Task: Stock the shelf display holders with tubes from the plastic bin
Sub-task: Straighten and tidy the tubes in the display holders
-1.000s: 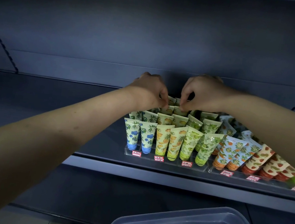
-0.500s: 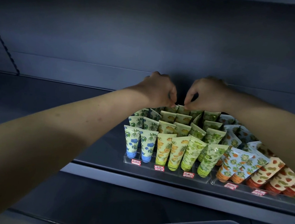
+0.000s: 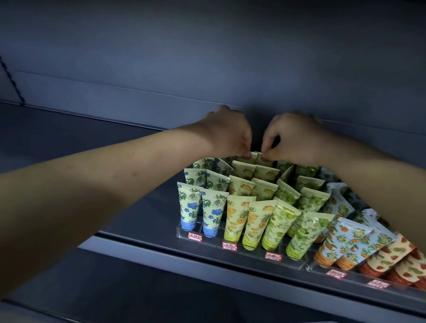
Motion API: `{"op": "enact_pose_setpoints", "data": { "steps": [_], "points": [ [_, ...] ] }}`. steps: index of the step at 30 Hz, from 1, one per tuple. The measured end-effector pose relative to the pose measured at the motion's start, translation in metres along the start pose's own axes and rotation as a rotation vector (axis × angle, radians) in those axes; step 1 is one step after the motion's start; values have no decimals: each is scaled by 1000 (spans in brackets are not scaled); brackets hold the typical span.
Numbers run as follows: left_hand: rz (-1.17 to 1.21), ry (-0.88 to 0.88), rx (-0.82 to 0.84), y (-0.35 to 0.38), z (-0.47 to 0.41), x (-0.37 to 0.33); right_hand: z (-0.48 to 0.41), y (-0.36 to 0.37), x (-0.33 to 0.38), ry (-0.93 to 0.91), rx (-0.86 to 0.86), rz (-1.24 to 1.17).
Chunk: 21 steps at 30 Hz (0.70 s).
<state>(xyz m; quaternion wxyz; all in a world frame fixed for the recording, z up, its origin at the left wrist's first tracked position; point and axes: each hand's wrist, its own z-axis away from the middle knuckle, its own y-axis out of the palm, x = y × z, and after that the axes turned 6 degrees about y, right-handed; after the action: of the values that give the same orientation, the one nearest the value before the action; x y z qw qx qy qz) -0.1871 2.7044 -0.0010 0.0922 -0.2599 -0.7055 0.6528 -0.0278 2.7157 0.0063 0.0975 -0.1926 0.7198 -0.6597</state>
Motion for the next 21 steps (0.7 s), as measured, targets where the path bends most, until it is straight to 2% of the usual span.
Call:
{"op": "enact_pose_setpoints", "data": {
  "steps": [10, 21],
  "points": [
    [56, -39, -6, -11, 10, -6, 11, -18, -2, 16, 29, -45],
    [42, -42, -4, -42, 34, -54, 67, -63, -7, 62, 10, 21]
  ]
}}
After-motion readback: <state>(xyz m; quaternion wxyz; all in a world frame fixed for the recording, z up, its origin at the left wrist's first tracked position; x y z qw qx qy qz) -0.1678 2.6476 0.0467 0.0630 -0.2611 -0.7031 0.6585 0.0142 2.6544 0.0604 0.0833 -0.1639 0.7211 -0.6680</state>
